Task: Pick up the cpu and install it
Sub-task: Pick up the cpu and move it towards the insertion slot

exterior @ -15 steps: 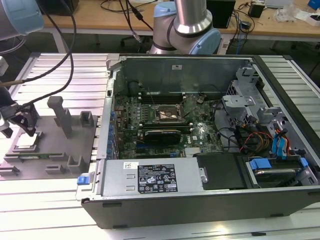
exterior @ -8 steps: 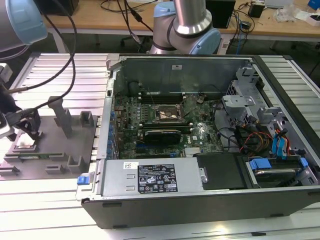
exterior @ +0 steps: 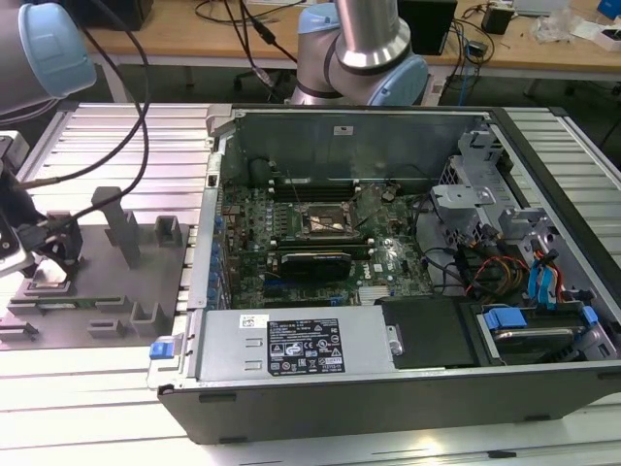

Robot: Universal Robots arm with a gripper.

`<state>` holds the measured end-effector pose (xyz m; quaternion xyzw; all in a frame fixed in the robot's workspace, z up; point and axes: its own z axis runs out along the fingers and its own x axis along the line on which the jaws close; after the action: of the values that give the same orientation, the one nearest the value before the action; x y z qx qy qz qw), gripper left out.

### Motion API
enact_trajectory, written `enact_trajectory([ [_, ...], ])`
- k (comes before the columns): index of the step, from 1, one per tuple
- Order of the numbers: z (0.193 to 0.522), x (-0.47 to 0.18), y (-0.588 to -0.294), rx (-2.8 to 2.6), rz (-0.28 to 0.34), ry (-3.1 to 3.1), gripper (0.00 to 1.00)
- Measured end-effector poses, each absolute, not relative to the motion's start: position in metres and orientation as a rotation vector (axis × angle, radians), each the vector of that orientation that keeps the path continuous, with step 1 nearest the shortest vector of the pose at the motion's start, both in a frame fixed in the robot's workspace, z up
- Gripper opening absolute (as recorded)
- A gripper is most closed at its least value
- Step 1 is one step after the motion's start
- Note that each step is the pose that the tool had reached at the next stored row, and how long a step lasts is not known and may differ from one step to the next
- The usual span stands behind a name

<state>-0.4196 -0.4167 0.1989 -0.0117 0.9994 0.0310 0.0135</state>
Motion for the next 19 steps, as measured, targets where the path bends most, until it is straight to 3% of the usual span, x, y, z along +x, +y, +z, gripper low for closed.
enact_trajectory([
  [19, 0.1889, -0.4241, -0.4154, -0.037, 0.100, 3.113, 0.60],
])
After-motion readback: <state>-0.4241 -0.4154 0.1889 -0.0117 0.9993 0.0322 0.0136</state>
